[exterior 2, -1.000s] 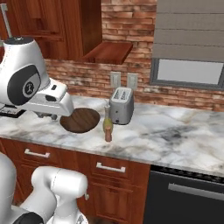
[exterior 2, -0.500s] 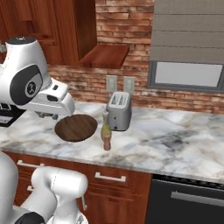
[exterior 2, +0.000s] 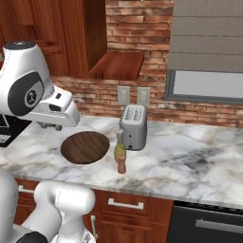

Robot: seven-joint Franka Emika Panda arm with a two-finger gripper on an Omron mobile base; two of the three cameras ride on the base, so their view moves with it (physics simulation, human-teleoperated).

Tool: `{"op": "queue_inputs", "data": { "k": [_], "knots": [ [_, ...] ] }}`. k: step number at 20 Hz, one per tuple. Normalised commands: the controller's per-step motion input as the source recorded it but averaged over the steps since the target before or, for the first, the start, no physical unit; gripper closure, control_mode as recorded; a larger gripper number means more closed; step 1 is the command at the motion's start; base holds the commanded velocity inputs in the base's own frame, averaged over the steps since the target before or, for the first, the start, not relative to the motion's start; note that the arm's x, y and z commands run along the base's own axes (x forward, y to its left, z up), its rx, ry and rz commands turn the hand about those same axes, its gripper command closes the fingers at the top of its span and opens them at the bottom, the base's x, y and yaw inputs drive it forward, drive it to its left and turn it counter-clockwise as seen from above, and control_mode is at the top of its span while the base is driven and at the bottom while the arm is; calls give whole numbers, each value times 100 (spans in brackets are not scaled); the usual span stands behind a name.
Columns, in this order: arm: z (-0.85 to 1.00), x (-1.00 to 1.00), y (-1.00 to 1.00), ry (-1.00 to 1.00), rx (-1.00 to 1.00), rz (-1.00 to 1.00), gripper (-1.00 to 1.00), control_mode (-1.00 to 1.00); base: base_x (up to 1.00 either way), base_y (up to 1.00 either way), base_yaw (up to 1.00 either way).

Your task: Retrieve the bottle and the shaker from the cabinet and place them next to the mixing bowl on the counter. Then add garlic from the fridge to the mixing bowl.

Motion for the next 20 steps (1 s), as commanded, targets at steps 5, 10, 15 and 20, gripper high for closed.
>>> {"op": "queue_inputs", "data": {
  "k": [5,10,15,20],
  "knots": [
    [0,0,0,0,0,0,100,100,61,17,-1],
    [0,0,0,0,0,0,100,100,37,33,0],
    [0,0,0,0,0,0,100,100,40,40,0],
    [-48,44,46,0,-7,0,100,-100,10,9,0]
  ]
}}
